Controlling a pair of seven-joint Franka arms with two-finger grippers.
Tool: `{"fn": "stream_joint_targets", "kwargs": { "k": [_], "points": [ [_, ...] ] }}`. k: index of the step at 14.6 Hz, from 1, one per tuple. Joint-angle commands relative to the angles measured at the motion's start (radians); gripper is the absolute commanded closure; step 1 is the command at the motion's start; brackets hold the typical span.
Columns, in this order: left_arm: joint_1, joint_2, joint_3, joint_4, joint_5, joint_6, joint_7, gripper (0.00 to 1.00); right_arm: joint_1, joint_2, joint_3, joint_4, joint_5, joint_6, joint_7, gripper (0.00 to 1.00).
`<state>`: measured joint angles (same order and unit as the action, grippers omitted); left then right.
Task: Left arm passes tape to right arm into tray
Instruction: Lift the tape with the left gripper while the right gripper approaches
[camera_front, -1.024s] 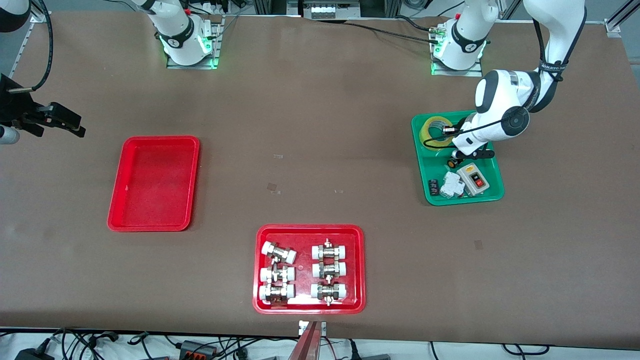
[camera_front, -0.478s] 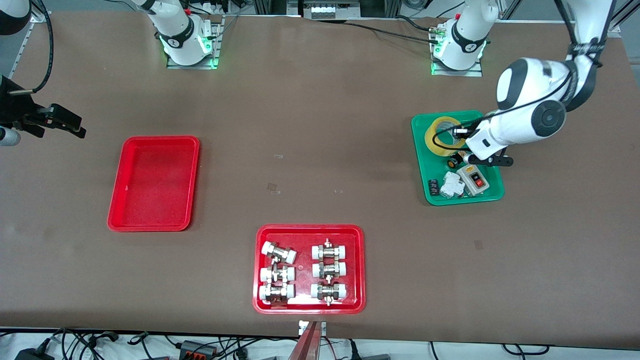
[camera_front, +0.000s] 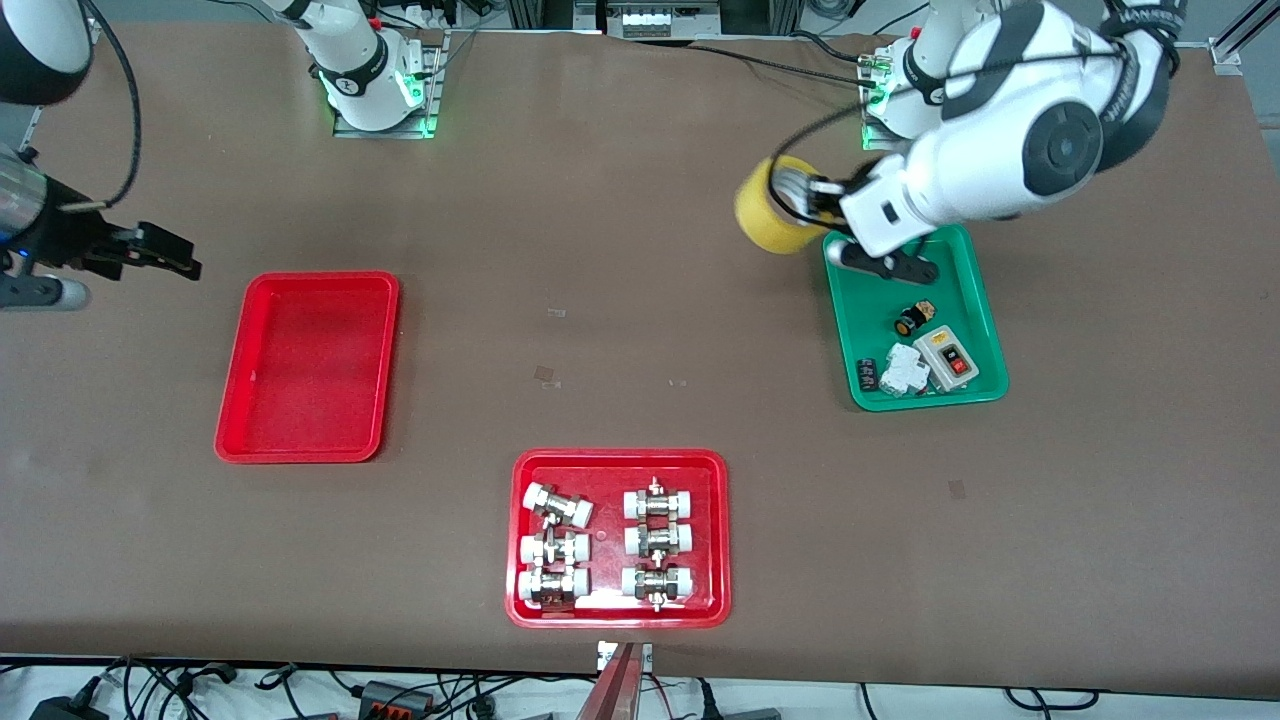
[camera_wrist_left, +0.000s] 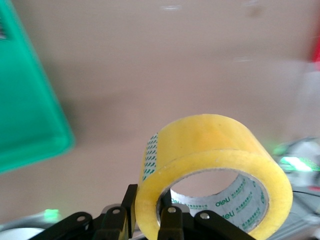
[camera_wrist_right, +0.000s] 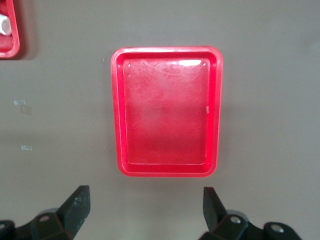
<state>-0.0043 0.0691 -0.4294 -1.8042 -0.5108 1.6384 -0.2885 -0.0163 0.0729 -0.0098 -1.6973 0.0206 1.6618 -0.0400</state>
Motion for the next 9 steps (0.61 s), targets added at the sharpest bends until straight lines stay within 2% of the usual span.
{"fn": "stream_joint_targets", "kwargs": {
  "k": [1, 3, 6, 9],
  "points": [
    [0.006, 0.115, -0.084, 0.178, -0.167, -0.008, -0.173, 1.00, 0.038, 0.079, 0.001, 0.010, 0.012, -0.039, -0.017, 0.00],
    [-0.043, 0.167, -0.107, 0.252, -0.186, 0.073, -0.292, 1.00, 0.045, 0.082, 0.008, 0.019, 0.019, -0.053, -0.038, 0.00],
    [-0.097, 0.256, -0.107, 0.305, -0.247, 0.187, -0.434, 1.00, 0.053, 0.090, 0.022, 0.030, 0.180, -0.056, -0.040, 0.00],
    [-0.126, 0.314, -0.107, 0.368, -0.256, 0.196, -0.486, 1.00, 0.111, 0.104, 0.022, 0.031, 0.304, -0.057, -0.038, 0.00]
  ]
}}
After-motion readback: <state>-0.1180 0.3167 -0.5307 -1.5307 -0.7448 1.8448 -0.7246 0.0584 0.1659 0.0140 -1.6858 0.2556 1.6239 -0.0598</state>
